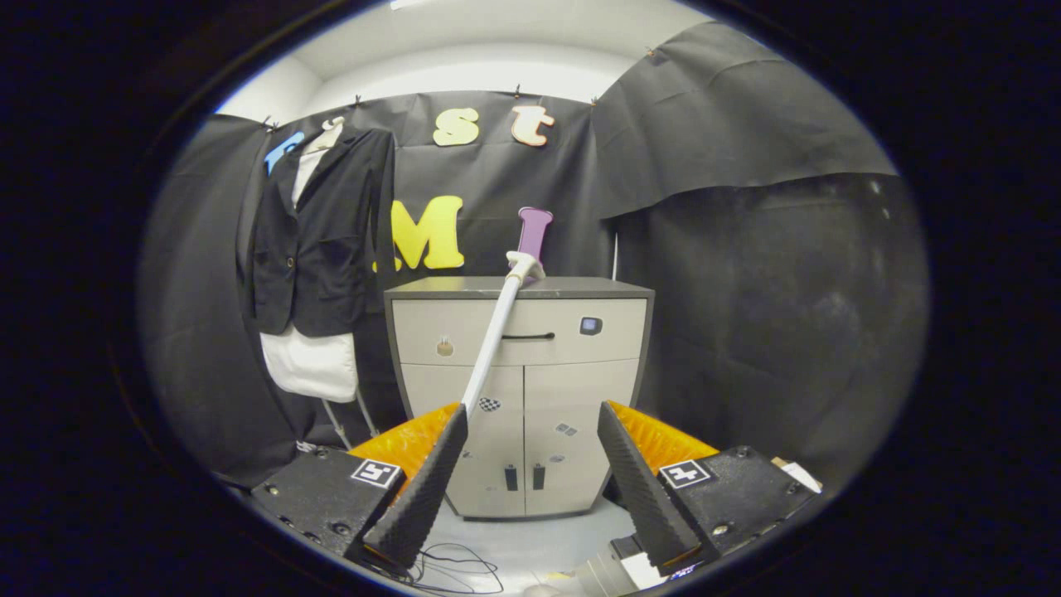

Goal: Iron the clothes twice with a garment steamer, once on the left side and once on the right side.

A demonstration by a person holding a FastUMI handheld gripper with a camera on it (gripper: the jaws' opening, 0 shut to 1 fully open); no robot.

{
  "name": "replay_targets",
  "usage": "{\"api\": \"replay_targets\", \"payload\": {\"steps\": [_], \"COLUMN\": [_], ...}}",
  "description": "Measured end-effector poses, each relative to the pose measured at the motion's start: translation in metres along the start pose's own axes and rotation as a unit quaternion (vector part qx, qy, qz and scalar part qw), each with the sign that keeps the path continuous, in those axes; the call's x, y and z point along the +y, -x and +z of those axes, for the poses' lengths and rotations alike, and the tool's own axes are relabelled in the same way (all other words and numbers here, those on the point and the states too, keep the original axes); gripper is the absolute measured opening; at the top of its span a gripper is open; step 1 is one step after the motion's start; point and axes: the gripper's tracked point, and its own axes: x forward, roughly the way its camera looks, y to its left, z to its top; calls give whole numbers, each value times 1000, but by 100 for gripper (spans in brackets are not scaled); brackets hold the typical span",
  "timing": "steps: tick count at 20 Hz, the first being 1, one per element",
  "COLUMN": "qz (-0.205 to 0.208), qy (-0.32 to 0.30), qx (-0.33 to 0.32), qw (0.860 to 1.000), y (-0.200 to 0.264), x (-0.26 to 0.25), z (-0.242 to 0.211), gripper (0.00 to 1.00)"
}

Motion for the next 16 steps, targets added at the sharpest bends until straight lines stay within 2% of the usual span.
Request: {"api": "replay_targets", "payload": {"steps": [4,8,16], "qz": [-8,-9,45], "qy": [-6,9,-8], "qx": [0,-1,12], "qw": [1000,1000,999], "y": [-7,-35,-145], "x": [-4,-12,-9], "z": [23,57,120], "gripper": [98,98,98]}}
